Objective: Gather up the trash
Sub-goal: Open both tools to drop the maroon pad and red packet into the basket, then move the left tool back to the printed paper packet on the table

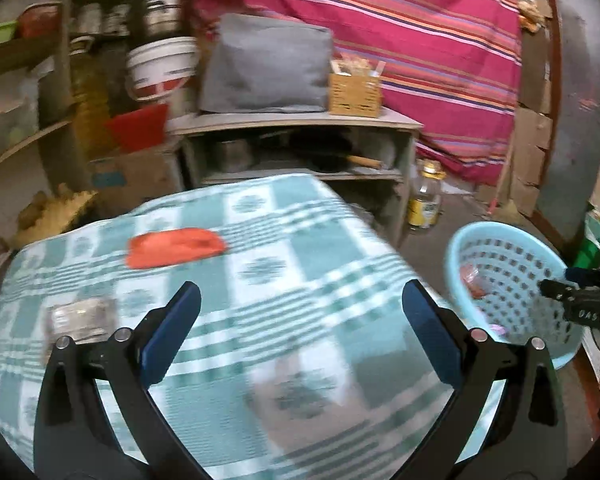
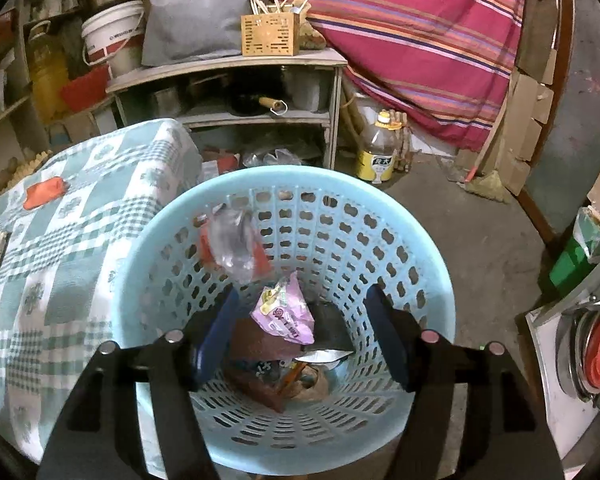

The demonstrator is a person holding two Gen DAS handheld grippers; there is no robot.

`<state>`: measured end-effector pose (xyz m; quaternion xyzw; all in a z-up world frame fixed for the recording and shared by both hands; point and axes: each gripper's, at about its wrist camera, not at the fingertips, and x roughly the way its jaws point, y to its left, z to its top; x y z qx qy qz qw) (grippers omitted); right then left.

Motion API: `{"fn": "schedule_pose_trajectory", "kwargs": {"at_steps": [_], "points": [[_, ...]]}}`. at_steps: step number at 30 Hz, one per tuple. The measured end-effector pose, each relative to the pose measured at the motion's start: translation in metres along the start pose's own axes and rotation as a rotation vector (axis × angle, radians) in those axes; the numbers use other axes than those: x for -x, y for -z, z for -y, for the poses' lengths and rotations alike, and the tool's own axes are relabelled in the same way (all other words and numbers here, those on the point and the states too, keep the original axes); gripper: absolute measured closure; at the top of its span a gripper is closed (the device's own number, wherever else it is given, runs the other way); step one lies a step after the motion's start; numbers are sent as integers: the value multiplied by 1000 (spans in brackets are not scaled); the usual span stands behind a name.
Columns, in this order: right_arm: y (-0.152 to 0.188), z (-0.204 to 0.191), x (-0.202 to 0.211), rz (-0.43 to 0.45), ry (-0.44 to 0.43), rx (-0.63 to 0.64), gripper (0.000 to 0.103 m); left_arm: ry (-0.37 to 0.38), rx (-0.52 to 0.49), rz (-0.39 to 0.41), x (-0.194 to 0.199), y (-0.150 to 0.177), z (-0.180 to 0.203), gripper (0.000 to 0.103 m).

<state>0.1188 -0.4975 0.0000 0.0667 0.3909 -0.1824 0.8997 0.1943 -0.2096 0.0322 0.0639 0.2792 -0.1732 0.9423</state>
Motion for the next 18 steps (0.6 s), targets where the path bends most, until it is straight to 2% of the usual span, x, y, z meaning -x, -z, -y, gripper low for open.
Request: {"fn": "schedule_pose_trajectory", "kwargs": {"at_steps": [5,9,18], "points": [[-8,-25,19,73,-3,-6,24,-89,47,-5,13,4,-59,6],[-17,-59,29,128,-42,14,20,-137,87,0,24,10,-96,6],[-22,-146,26,160,-140,79,16,-225,176,-22,34,29,-173,6]]}}
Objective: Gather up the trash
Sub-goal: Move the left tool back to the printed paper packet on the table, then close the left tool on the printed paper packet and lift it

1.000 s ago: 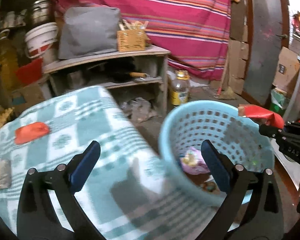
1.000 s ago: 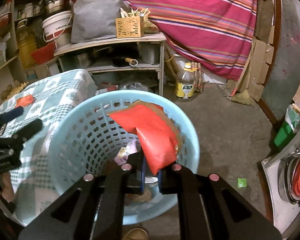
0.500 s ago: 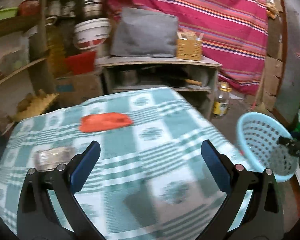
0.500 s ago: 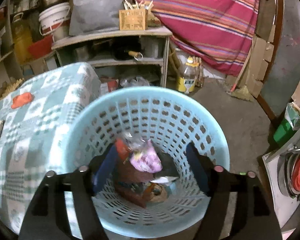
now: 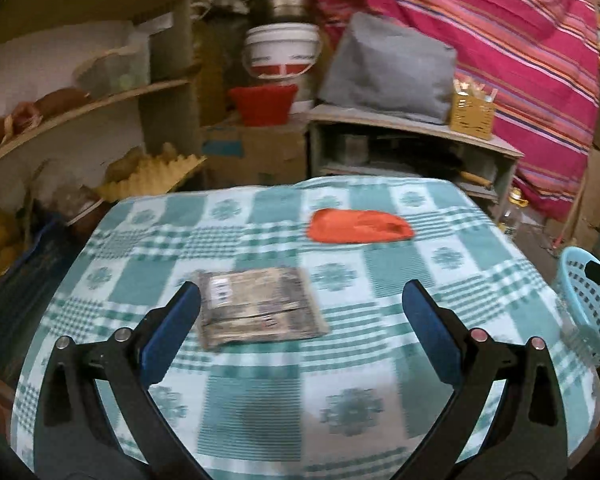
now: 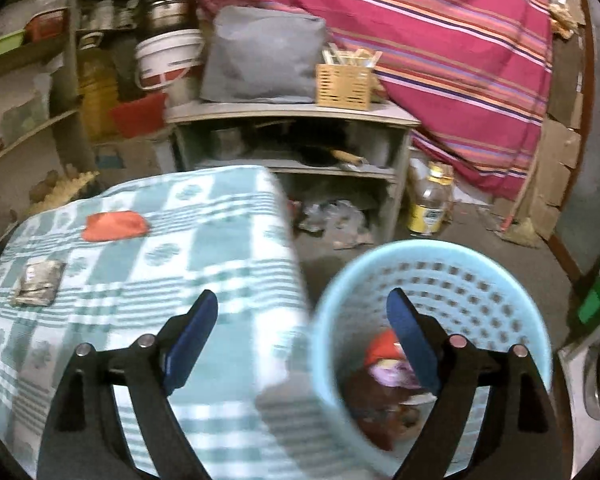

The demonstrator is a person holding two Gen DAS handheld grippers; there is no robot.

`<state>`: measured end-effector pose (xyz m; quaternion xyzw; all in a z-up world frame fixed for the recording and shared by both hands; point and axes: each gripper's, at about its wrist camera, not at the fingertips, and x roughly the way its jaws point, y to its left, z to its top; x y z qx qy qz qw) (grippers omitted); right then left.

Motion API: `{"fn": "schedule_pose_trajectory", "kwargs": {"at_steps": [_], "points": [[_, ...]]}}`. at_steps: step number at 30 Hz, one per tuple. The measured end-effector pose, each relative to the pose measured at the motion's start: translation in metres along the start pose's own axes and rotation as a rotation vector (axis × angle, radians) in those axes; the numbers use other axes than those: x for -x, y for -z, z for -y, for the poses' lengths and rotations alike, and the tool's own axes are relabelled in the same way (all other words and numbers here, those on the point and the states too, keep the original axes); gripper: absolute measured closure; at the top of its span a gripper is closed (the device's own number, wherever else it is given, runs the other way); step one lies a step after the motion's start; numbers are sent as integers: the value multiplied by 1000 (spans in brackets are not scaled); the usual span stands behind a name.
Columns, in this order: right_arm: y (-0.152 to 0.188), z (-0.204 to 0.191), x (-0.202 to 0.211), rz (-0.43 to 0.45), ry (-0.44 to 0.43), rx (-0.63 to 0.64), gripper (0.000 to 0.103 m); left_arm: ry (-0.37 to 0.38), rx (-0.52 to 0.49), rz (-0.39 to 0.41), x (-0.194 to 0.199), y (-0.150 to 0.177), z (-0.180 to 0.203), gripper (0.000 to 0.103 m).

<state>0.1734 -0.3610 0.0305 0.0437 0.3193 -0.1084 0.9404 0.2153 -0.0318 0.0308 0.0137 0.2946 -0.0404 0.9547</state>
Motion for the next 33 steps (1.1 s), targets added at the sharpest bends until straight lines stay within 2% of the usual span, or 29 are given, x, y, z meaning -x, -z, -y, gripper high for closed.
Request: {"fn": "schedule_pose_trajectory", "kwargs": {"at_steps": [3,7,14,21,25,33], "points": [[1,-30,-8,-6,-27,31,16,-14,33,-3,-4,2,-22,6],[3,-70,-18,-16,-67,74,16,-33,61,-52,-22,8,-44,6],[11,-113,-38,-24,-95,153,16,-44,98,-112,-50,16,-64,6],[12,-119,-51,-38,-96,167,15,-37,144,-135,-73,14,-78,6],[11,-118,-54,-38,-107,164,15,-16,172,-194,-91,15,-83,6],[10,-110,-64,-56,-106,151,15,-61,110,-298,-122,19,-79,6]]}}
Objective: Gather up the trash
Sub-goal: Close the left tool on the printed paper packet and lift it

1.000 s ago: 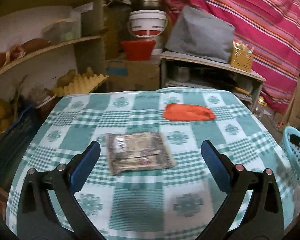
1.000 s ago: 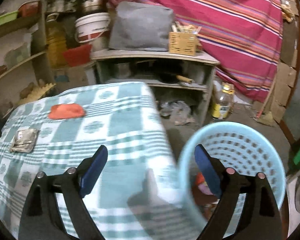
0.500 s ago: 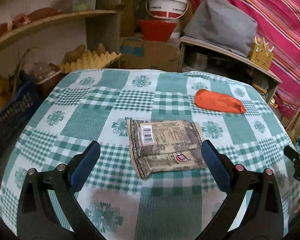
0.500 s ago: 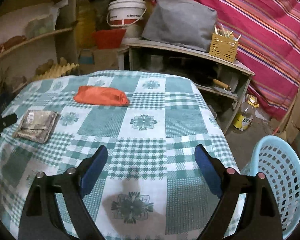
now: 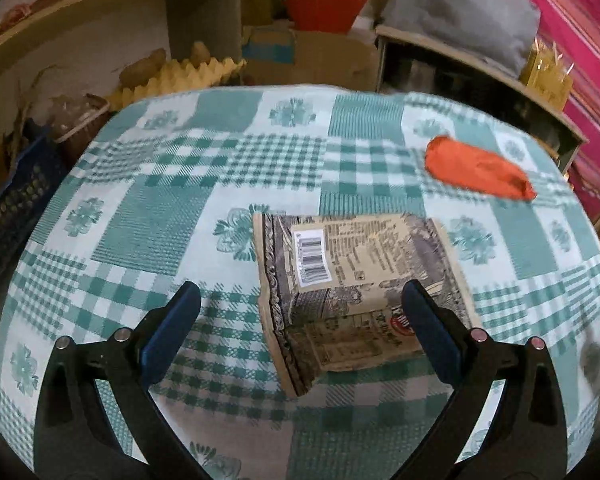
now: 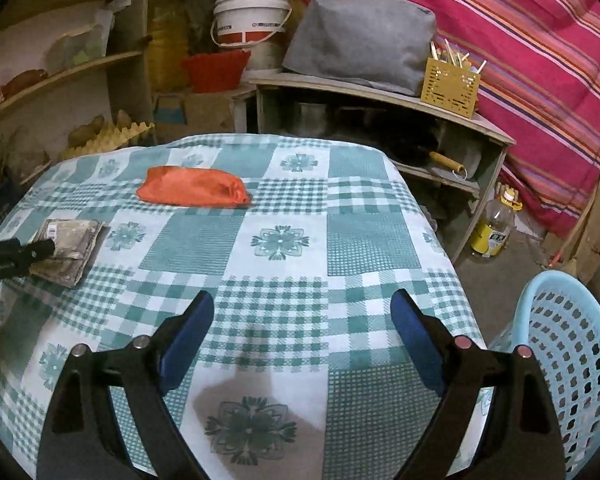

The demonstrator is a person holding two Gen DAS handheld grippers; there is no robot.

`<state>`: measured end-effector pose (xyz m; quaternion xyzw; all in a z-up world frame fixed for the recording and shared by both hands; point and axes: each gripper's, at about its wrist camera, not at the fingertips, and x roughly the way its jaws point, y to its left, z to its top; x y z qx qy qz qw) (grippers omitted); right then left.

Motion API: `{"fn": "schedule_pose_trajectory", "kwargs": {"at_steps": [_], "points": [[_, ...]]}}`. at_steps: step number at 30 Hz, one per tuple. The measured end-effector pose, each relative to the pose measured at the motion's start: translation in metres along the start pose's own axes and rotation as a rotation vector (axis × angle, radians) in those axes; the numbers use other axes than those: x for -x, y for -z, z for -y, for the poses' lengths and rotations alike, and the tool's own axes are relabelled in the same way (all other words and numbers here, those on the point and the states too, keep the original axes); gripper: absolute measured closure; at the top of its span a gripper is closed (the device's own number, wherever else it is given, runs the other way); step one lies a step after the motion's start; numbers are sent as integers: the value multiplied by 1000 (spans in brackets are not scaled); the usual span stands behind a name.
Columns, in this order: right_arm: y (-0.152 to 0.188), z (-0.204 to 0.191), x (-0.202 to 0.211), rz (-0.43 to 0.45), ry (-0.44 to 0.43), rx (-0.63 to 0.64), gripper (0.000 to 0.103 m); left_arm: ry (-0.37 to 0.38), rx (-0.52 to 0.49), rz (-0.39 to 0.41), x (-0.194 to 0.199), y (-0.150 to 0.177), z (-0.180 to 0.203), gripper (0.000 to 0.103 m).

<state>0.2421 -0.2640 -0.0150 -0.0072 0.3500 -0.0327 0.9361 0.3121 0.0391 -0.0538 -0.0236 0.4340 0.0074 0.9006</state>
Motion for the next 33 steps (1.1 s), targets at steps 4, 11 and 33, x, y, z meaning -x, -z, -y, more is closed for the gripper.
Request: {"fn": "schedule_pose_trajectory", "kwargs": {"at_steps": [4,11,33], "points": [[1,0,-3,-10,-10,-11,15,23,12,-31,-7,-1,-3,7],[1,-6,-5,-15,-12,15,15,39,6,-15,-6,-3,-1,27],[-39,-34,-42,-65,-41,109,15,131,66,61,9,-23,-32,101]]}}
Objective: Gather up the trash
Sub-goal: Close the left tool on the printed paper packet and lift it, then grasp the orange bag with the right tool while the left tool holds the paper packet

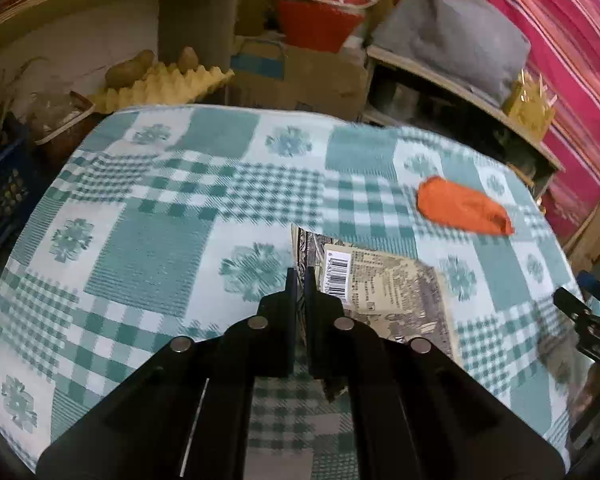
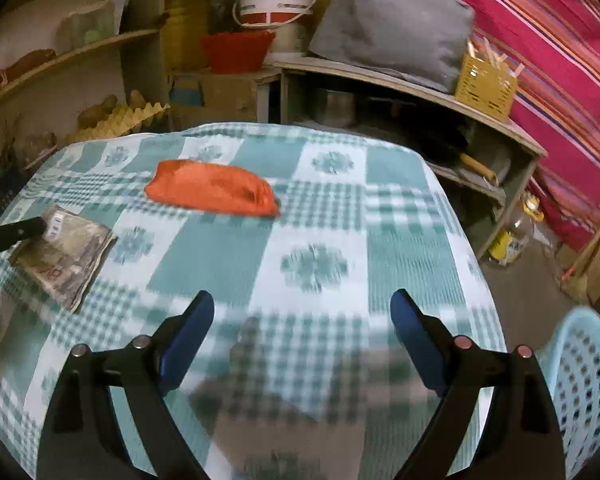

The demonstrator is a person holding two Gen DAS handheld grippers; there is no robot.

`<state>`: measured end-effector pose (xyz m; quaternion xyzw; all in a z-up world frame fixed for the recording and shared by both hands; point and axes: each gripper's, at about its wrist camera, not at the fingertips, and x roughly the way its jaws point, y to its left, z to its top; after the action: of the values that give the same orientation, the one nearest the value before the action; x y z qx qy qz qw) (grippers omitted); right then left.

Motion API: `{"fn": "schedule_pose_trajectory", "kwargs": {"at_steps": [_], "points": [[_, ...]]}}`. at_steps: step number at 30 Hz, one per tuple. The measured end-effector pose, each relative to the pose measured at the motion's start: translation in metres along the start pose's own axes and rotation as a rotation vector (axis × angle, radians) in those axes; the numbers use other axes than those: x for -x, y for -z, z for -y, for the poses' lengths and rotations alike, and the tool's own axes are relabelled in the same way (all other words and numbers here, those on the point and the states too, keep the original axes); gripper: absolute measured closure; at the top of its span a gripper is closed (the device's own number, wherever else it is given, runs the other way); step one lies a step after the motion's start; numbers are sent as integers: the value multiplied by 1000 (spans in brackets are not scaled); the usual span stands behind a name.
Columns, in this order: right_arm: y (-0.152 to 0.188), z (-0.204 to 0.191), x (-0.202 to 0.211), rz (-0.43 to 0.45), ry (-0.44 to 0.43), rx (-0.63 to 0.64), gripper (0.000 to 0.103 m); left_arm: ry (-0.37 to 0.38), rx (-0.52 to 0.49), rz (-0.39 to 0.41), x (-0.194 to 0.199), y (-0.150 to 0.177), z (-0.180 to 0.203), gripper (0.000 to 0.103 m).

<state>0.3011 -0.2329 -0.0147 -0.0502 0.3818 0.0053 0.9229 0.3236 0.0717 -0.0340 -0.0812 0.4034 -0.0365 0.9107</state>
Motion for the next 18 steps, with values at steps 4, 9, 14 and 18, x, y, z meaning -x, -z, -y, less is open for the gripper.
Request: {"fn": "schedule_pose_trajectory", "kwargs": {"at_steps": [4,9,14,18], "points": [[-27,-7,-17,2,-11,27,15,7,34,10,0,-3,-9,101],[-46,-8,-48,-26,0,10,15,-12,48,9,-5,-6,-14,101],[-55,-5,-74,-68,0,-3,16,-48,50,26,-5,-9,-19,101],[-60,-12,-92,-98,-18,13,18,-60,63,32,-8,-12,-23,101]]}}
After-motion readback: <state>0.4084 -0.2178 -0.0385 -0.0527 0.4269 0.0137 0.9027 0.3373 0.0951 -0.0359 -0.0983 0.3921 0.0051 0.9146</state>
